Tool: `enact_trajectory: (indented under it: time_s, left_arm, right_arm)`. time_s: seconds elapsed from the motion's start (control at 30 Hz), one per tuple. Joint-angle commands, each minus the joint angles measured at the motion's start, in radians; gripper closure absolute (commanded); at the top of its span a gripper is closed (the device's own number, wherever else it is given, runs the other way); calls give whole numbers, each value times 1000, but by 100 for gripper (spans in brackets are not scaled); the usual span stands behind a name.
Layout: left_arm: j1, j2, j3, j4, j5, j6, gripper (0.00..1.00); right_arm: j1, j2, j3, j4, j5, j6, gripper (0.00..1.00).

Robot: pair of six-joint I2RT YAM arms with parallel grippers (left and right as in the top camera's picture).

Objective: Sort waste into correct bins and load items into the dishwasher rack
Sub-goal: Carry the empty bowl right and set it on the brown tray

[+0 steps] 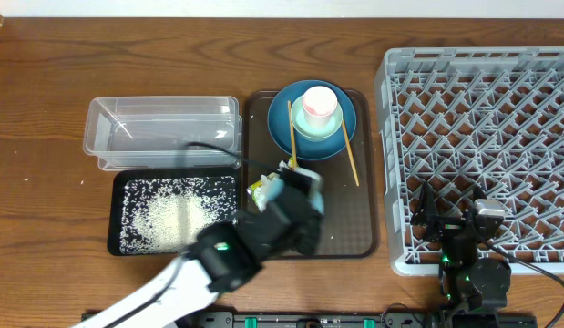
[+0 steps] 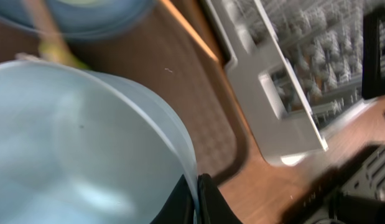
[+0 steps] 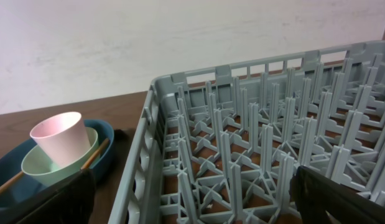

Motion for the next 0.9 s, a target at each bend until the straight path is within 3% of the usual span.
enact_trajectory:
  time_s: [0.0, 0.37, 0.43, 0.5, 0.57, 0.77, 0.87]
  left_arm:
    - [-80, 96, 13, 53, -14, -13, 94]
    - [-141, 308, 13, 195, -14, -13, 92]
    - [-141, 313, 13, 201, -14, -12, 83]
    - [-141, 314, 13, 204, -14, -8, 60]
    - [-141, 313, 13, 204, -15, 0, 46]
    - [-140, 278, 14, 202, -19, 26, 41]
    - [-140, 222, 17, 190, -21, 132, 42]
  right_arm:
    - [-8, -5, -1, -4, 0, -5, 1]
    - [-8, -5, -1, -4, 0, -5, 1]
    - [-8, -5, -1, -4, 0, -5, 1]
    - [-8, -5, -1, -4, 0, -5, 1]
    - [-8, -5, -1, -4, 0, -5, 1]
    - [-8, -5, -1, -4, 0, -5, 1]
    - [-8, -5, -1, -4, 1, -5, 1]
